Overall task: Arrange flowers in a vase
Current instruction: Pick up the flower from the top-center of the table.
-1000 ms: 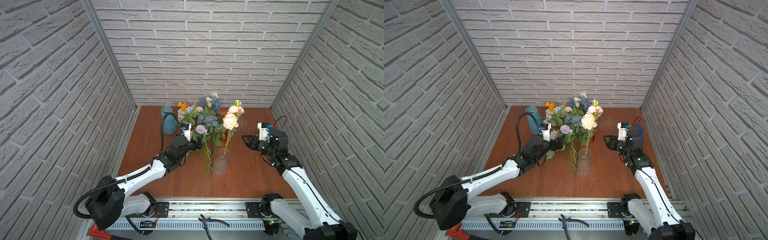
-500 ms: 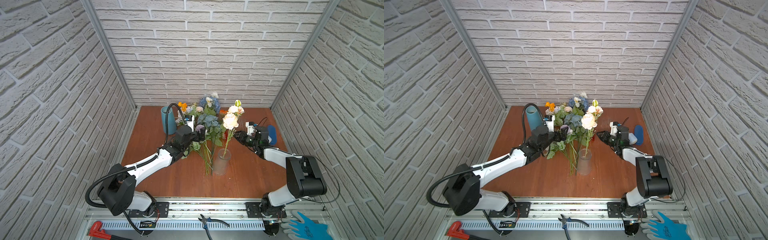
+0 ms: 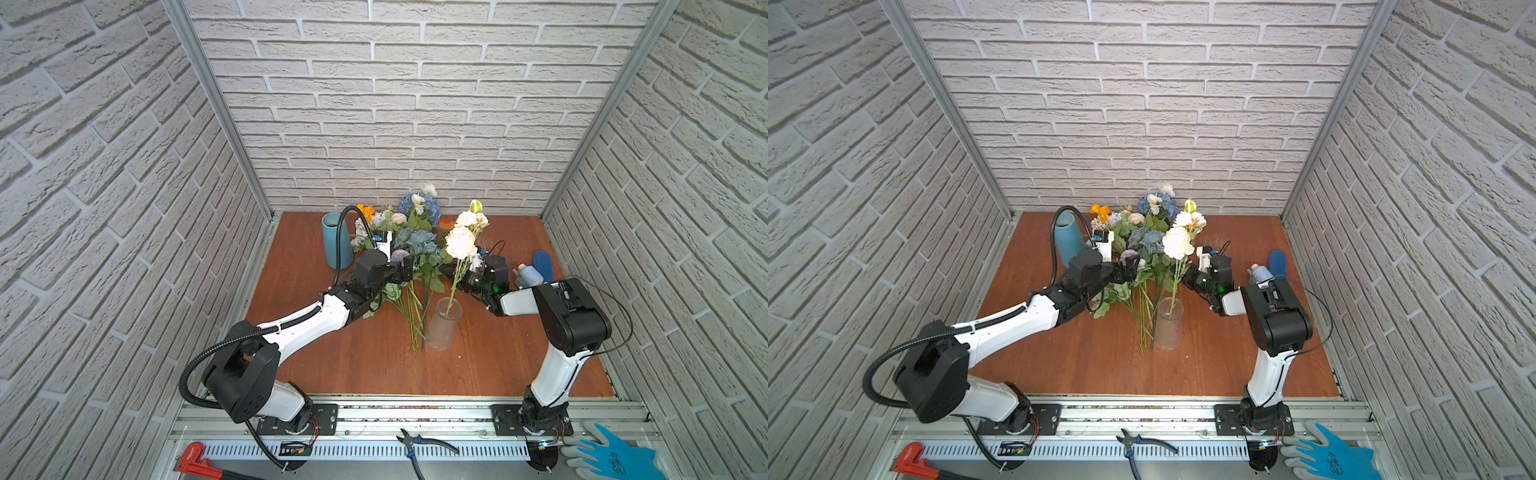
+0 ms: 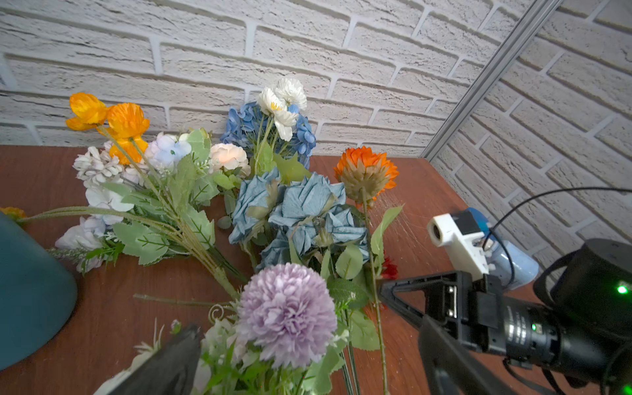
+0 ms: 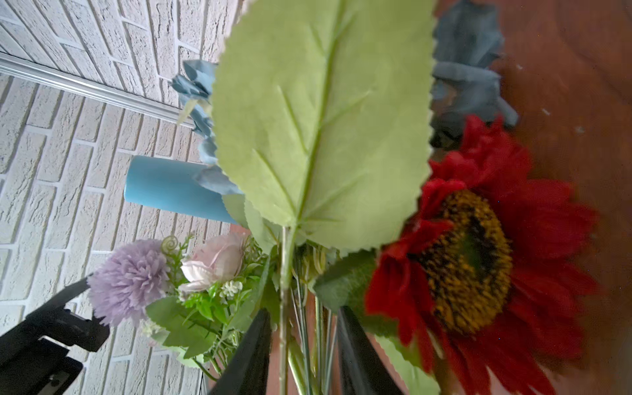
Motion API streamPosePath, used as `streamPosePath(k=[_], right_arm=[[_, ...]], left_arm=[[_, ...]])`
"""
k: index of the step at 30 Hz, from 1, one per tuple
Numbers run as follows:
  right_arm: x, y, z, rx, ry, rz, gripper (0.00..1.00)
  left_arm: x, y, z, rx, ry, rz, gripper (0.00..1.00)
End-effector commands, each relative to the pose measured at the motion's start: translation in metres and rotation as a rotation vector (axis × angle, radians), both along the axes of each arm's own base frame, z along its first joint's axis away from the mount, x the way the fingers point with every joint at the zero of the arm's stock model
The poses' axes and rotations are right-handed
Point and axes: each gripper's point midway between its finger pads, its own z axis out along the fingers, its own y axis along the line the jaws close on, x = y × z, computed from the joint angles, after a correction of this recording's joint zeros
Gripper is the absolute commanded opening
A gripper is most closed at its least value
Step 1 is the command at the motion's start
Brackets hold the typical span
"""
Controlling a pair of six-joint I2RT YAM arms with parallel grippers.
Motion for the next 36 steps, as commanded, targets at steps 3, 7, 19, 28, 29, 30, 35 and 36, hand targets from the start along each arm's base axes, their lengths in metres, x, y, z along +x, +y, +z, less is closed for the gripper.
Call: streamPosePath(k=[3,7,19,28,29,30,35,36], right_arm=[[0.015,0.016,0.019,0.012,-0.072,0.014,0.33],[0.019,0.034,0.026,0.019,-0.089,0.058,0.31],[0.011,0.027,0.031,-0.136,-0.038,0.066,0.21],[0.008,0.024,0.054,-0.176,-0.049,0.072,0.06],[0.008,0.025,0.058,-0.175,-0.055,0.073,0.06],[0.008,0.025,0.061,-0.178,-0.06,0.075,0.06],[0.007,0.015,0.076,-0.275,-0.091,0.055,0.06],[0.008,0.013,0.082,-0.291,-0.102,0.052,0.06]], left_arm=[[-0.005,0.015,0.014,-0.03,-0.065,0.027,0.98],[-0.01,0.026,0.008,-0.041,-0.069,0.048,0.98],[-0.03,0.055,-0.004,-0.037,-0.1,0.079,0.98],[-0.038,0.068,-0.01,-0.044,-0.112,0.096,0.98],[-0.038,0.069,-0.01,-0.042,-0.113,0.098,0.98],[-0.039,0.07,-0.01,-0.042,-0.115,0.097,0.98],[-0.044,0.075,-0.008,-0.043,-0.12,0.103,0.98],[-0.045,0.076,-0.009,-0.042,-0.118,0.104,0.98]])
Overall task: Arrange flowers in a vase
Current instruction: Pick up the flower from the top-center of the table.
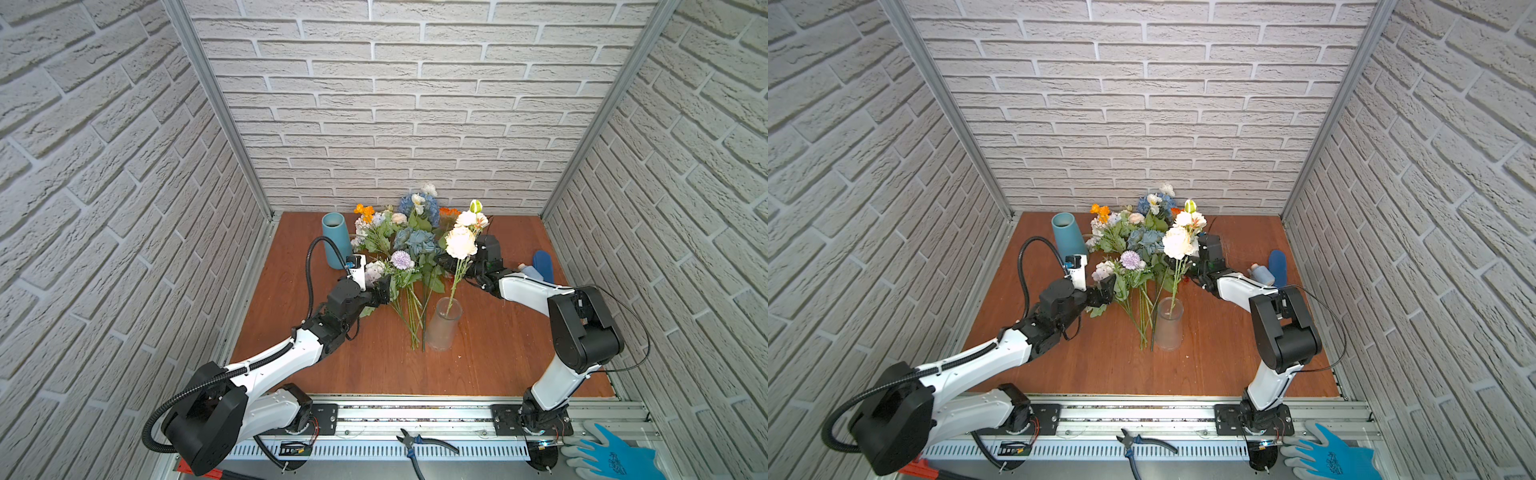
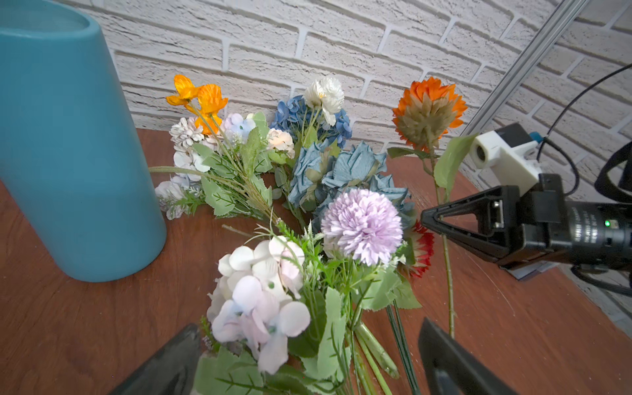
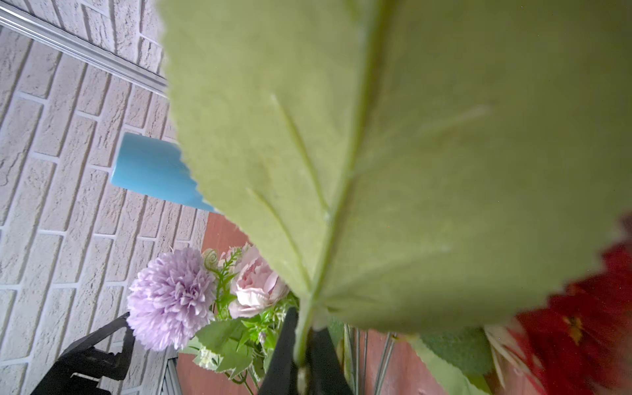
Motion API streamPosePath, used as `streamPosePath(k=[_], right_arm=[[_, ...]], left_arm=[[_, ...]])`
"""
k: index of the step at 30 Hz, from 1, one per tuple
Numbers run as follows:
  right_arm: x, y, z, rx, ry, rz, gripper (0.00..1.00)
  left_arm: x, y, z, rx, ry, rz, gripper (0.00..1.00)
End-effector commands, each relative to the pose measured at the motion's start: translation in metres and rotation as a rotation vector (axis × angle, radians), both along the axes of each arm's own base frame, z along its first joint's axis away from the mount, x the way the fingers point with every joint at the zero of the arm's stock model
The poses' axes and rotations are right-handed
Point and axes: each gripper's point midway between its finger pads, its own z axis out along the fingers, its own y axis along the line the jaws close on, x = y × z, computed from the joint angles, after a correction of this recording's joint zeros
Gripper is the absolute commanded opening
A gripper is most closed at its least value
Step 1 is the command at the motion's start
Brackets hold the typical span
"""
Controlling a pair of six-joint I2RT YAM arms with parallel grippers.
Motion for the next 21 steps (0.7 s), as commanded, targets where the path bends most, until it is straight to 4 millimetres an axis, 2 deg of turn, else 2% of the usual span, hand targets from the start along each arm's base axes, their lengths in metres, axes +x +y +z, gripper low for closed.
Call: streamPosePath(k=[1,7,13,18,21], right_arm=[[0.004,-0.006,0.038,-0.075,-0.102,-0.002,0.06],[0.024,-0.025,0.063,-0.061,-0.137,-0.067,0.06],[0.039,-0.046,0.093,-0.046,-0.201,-0.114,0.06],[0.053,-0.093,0.119,0.023,-0.239,-0.251,0.06],[0.054,-0.123,0.14,0.045,-0.262,-0.34,0.06]], left_arm=[[-0.001,0.007,0.014,-0.024,-0.053,0.021,0.98],[-0.002,0.008,0.016,-0.037,-0.051,0.023,0.98],[-0.005,0.01,0.026,-0.04,-0.064,0.021,0.98],[-0.006,0.01,0.031,-0.038,-0.065,0.019,0.98],[-0.006,0.007,0.032,-0.045,-0.061,0.008,0.98]])
